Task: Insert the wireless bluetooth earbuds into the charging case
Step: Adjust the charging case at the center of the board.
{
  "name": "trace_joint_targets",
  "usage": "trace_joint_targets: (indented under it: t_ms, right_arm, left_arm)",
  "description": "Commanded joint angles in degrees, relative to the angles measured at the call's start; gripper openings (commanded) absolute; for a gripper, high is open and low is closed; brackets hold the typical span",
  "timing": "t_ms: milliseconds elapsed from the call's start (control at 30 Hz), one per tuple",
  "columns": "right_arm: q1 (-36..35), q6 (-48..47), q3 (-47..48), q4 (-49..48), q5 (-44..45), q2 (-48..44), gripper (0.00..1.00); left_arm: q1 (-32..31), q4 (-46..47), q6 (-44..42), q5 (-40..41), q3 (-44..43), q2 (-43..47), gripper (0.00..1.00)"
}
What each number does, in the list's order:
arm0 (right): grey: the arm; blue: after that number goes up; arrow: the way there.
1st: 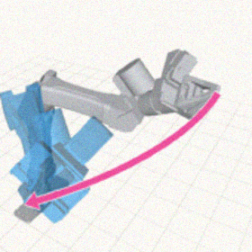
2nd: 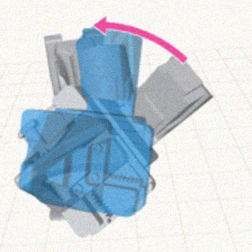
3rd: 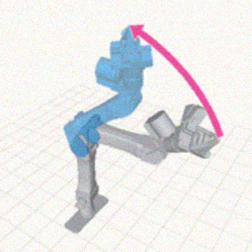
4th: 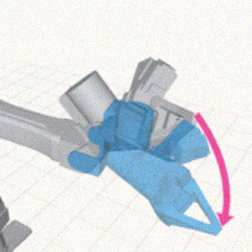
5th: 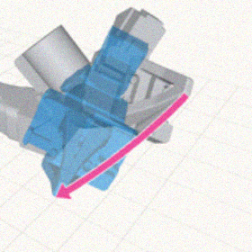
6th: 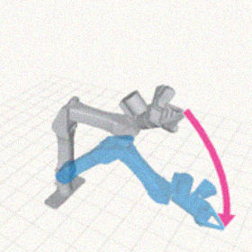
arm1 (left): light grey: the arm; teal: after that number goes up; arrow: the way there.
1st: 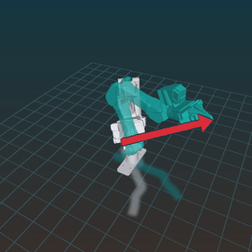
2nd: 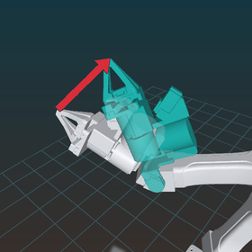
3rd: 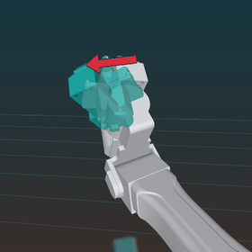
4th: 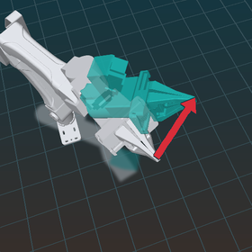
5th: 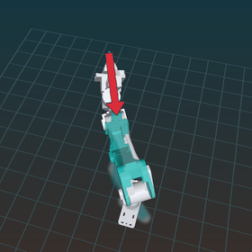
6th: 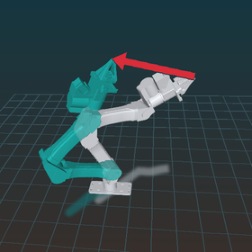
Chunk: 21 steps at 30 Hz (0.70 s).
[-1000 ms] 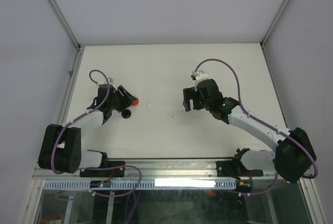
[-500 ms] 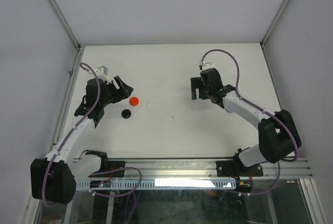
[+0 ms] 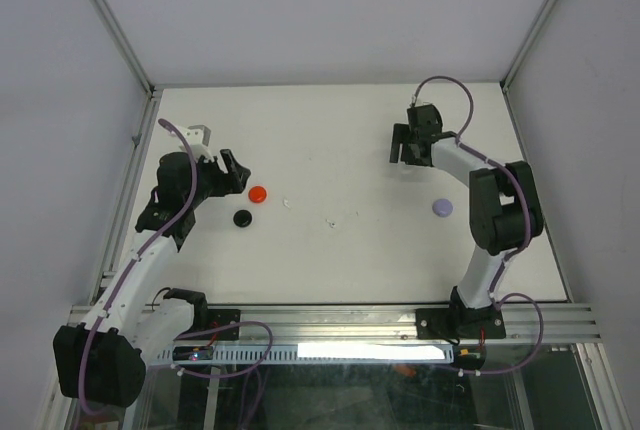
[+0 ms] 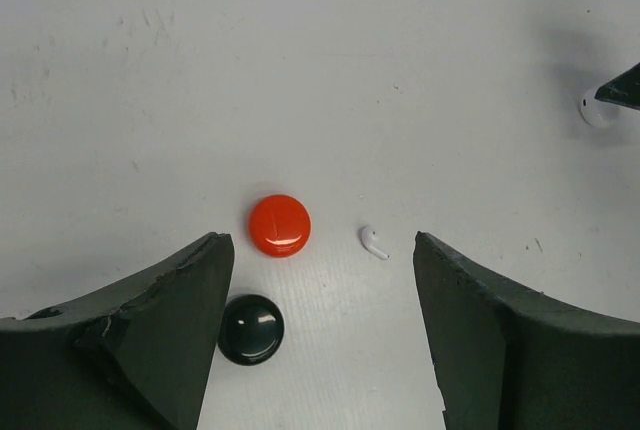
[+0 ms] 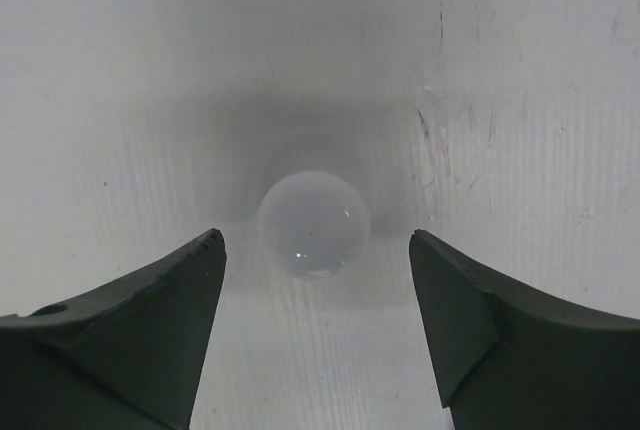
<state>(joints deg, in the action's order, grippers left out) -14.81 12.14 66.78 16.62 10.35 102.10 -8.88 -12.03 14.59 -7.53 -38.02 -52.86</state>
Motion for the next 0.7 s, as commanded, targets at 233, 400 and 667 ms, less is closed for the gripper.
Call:
trace_joint_targets:
  t_ms: [233, 400, 667]
  right_arm:
    - [0.6, -1.0, 7.8, 2.8, -5.8, 7.4, 0.63]
    - [-0.6, -3.3, 7.3, 4.5, -7.9, 7.4, 0.58]
    - [-8.1, -6.8, 5.5, 7.4, -8.0, 6.2, 0.53]
  left_arm:
    - [0.5, 2.1, -1.9, -6.4, -1.3, -0.9, 0.74]
    - [0.6, 2.4, -1.6, -7.8, -1.2, -1.2, 0.74]
    - [0.6, 2.8, -1.4, -8.8, -1.0, -1.1, 0.74]
